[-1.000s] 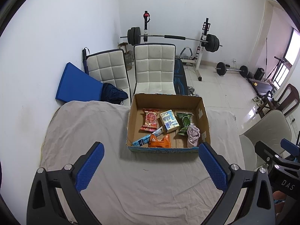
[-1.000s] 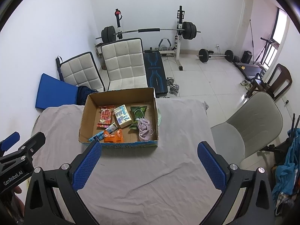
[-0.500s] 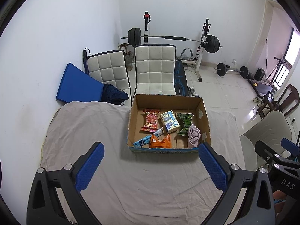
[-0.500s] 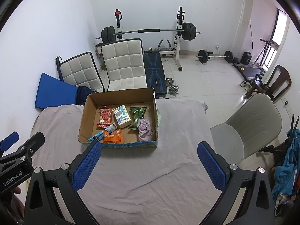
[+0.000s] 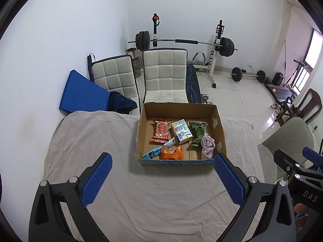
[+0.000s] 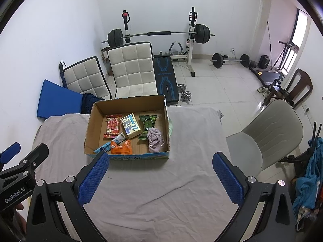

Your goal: Organize soft objects

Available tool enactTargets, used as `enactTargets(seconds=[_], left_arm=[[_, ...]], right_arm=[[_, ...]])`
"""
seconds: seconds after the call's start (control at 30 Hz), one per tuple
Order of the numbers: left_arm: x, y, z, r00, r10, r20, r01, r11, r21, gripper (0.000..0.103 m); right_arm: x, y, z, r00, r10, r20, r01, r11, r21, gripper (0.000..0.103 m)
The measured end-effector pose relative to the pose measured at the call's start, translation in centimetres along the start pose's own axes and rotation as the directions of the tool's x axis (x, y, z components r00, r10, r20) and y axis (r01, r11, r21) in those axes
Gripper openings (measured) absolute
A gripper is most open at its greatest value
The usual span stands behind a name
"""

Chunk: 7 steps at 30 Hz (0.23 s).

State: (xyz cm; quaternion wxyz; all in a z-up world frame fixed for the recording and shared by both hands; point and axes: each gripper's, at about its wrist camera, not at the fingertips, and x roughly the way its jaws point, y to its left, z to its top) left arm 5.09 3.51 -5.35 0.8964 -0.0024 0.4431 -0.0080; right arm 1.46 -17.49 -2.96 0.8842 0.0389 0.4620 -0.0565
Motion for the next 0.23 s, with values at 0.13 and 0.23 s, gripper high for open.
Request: enactTargets(seconds=[0.13, 0.23], left_arm=[[-0.20, -0.21, 0.39, 1.000, -0.003, 0.007, 0.003, 1.000, 0.009, 0.103], [-0.35, -0.30, 0.53, 1.000, -0.006, 0.013, 0.005, 1.000, 0.009, 0.103]], right_arm=[[-0.18, -0.10, -0.03, 1.000, -0.001, 0.001, 0.001, 1.000, 0.000, 0.103], [-0.16, -0.06, -0.08, 1.000, -0.002, 0.003, 0.002, 1.000, -0.002, 0.103]])
